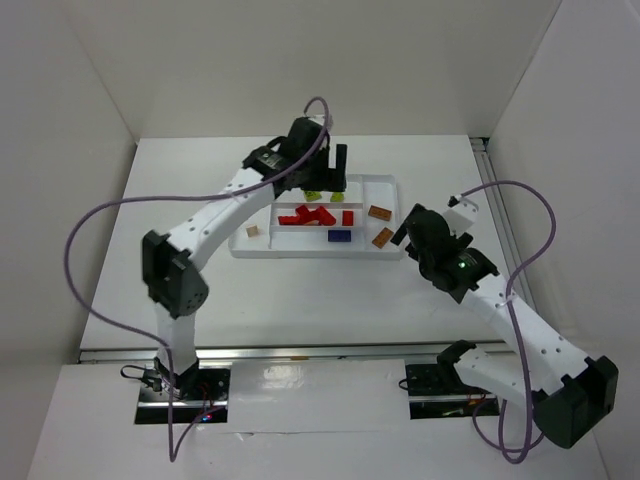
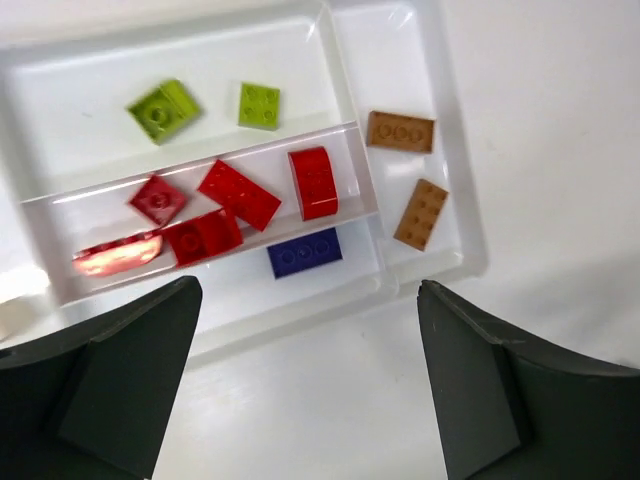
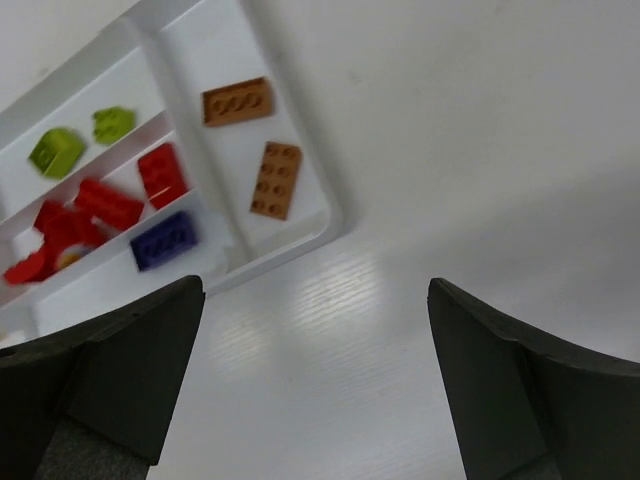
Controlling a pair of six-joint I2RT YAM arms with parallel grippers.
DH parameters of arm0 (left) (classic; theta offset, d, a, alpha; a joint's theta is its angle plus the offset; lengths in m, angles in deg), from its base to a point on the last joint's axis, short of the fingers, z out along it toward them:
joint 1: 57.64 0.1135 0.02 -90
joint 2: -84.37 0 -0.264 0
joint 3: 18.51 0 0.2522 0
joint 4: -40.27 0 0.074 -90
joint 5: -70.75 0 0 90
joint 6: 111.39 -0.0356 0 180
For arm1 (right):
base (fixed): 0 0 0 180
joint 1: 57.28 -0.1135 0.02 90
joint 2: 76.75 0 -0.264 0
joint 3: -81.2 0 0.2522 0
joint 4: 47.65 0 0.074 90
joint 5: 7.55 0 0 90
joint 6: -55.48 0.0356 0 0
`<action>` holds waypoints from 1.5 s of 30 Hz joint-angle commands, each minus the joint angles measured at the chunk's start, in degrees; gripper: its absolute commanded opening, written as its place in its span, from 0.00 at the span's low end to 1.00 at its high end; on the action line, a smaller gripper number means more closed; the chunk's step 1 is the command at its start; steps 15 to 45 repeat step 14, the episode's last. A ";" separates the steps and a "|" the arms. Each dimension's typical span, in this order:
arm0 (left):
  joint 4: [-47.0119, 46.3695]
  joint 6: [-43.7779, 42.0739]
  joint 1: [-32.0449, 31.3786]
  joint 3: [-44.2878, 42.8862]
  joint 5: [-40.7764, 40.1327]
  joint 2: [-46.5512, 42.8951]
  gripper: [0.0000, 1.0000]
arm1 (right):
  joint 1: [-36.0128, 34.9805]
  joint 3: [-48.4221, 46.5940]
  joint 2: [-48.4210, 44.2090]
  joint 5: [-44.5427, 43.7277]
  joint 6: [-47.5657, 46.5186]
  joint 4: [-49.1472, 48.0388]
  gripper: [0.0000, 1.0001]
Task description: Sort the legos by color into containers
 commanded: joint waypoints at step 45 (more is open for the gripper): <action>-5.23 -6.16 11.72 32.40 -14.48 -39.87 1.00 | 2.16 -12.14 9.71 -21.73 14.90 15.49 0.99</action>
